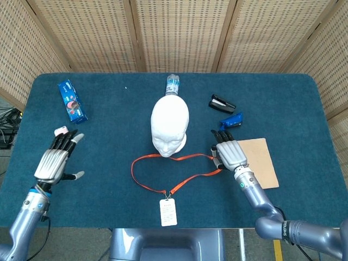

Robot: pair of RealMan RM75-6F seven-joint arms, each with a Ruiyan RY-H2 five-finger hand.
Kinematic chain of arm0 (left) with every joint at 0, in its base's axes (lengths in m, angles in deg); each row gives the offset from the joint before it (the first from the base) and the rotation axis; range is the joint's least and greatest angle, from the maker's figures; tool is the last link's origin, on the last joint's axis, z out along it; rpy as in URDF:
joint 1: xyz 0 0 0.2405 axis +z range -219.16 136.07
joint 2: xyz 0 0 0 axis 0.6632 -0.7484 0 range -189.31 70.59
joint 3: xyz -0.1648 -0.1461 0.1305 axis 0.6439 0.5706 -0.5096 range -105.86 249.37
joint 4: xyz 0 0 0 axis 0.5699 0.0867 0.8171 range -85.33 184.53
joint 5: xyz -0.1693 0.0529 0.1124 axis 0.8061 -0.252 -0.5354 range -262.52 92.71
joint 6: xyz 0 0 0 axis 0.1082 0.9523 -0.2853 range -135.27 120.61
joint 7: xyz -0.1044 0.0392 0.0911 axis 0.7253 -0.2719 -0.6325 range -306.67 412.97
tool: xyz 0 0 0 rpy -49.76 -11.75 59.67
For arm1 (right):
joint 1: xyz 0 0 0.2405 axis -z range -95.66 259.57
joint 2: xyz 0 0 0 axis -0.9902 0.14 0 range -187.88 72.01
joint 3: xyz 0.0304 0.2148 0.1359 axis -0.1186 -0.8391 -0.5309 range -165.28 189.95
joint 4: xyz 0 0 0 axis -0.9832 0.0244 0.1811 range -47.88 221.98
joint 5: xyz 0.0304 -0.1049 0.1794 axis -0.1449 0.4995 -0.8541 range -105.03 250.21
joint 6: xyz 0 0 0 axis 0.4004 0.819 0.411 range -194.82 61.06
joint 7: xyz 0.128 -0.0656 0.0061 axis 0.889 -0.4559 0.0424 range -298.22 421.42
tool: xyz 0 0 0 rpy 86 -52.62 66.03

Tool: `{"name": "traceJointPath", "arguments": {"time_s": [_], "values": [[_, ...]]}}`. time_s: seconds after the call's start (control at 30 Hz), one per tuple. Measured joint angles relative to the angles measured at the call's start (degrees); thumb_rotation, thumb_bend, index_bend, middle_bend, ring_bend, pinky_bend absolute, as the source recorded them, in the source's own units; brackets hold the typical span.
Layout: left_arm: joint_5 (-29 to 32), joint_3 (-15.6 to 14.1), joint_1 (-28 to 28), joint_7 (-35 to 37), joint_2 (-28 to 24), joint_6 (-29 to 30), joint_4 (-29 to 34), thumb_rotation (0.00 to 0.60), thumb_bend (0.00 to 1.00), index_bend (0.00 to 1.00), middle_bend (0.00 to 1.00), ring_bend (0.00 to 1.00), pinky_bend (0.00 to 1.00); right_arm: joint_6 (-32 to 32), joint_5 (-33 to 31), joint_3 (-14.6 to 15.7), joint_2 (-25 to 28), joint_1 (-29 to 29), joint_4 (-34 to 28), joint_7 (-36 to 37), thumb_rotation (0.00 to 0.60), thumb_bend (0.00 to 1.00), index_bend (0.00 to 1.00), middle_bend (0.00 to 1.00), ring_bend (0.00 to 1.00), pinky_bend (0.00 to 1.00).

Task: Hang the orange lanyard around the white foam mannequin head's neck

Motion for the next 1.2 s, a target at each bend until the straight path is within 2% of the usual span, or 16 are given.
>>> {"name": "traceJointPath", "arguments": {"time_s": [0.13, 0.23, 0.53, 0.67, 0.83, 1.0, 1.2], "values": [[1.97, 1.77, -4.86, -1.45, 5.01, -4.47, -3.16, 0.600, 0.23, 0.33, 0.00, 0.00, 0.00, 0.57, 0.38, 0.00, 0.62, -0.01, -0.79, 0.90, 0.600, 0.69, 0.69, 0.04, 0.00, 0.00], [3.40, 2.79, -8.12, -2.15, 8.89, -7.66, -6.41, 0.600, 0.28, 0.35, 0.00, 0.00, 0.00, 1.05, 0.45, -0.15, 0.86, -0.05, -1.21, 1.74, 0.600, 0.69, 0.69, 0.04, 0.00, 0.00], [8.55, 4.51, -16.95, -4.53, 20.07, -15.98, -17.72, 0.600, 0.34, 0.39, 0.00, 0.00, 0.00, 2.57, -0.06, -1.06, 1.74, -0.54, -1.94, 3.95, 0.600, 0.69, 0.69, 0.05, 0.00, 0.00], [10.60, 4.77, -19.00, -5.12, 23.07, -18.10, -21.14, 0.600, 0.38, 0.43, 0.00, 0.00, 0.00, 3.09, -0.41, -1.17, 2.08, -0.76, -1.89, 4.32, 0.600, 0.69, 0.69, 0.05, 0.00, 0.00], [11.74, 4.34, -20.82, -4.61, 26.27, -19.82, -25.25, 0.600, 0.39, 0.43, 0.00, 0.00, 0.00, 3.16, -0.40, -1.02, 2.21, -0.85, -1.79, 4.66, 0.600, 0.69, 0.69, 0.05, 0.00, 0.00], [12.35, 3.82, -21.89, -3.95, 28.39, -20.41, -28.07, 0.600, 0.39, 0.43, 0.00, 0.00, 0.00, 3.23, -0.32, -0.67, 2.11, -0.83, -1.41, 4.85, 0.600, 0.69, 0.69, 0.05, 0.00, 0.00], [12.51, 3.18, -22.31, -2.53, 30.49, -20.48, -30.25, 0.600, 0.45, 0.46, 0.00, 0.00, 0.00, 3.41, -0.26, -0.42, 1.92, -0.88, -0.93, 5.14, 0.600, 0.69, 0.69, 0.05, 0.00, 0.00]]}}
